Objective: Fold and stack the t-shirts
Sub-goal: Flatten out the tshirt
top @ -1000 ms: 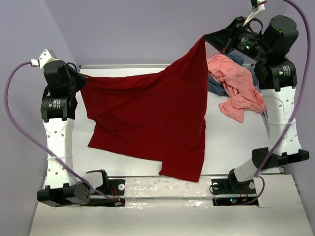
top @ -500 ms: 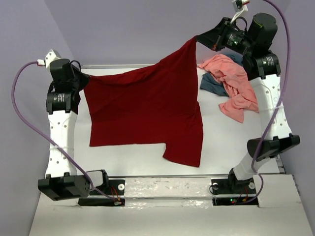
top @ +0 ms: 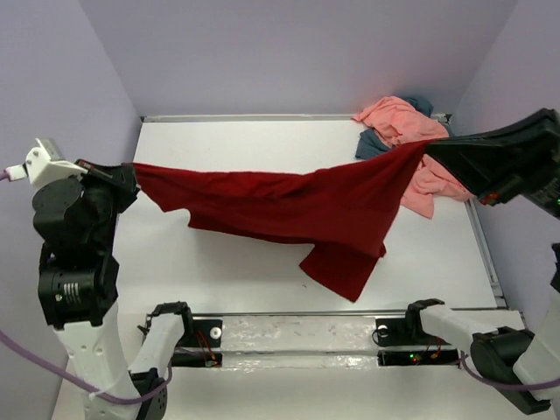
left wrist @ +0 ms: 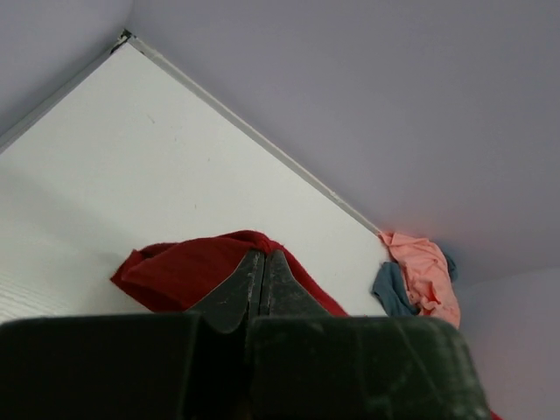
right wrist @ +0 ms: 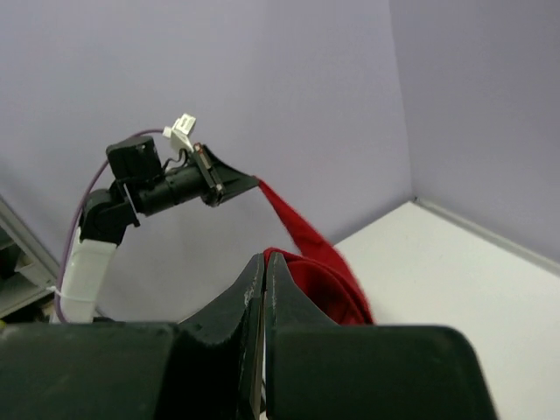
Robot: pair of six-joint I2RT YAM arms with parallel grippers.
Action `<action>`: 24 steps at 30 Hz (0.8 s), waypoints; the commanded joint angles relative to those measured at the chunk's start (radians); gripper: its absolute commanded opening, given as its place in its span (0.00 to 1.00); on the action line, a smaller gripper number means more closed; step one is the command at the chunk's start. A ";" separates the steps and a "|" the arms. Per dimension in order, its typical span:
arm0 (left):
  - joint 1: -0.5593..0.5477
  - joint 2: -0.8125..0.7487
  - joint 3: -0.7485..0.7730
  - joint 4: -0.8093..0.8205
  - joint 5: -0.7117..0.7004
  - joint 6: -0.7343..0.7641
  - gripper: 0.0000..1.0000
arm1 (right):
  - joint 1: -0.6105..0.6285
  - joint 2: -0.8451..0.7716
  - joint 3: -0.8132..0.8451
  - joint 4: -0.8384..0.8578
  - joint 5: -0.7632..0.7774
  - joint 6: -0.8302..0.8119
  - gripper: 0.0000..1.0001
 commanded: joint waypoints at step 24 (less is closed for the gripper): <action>-0.002 0.189 -0.143 0.213 -0.139 -0.025 0.00 | 0.003 0.276 -0.108 0.114 0.313 -0.253 0.00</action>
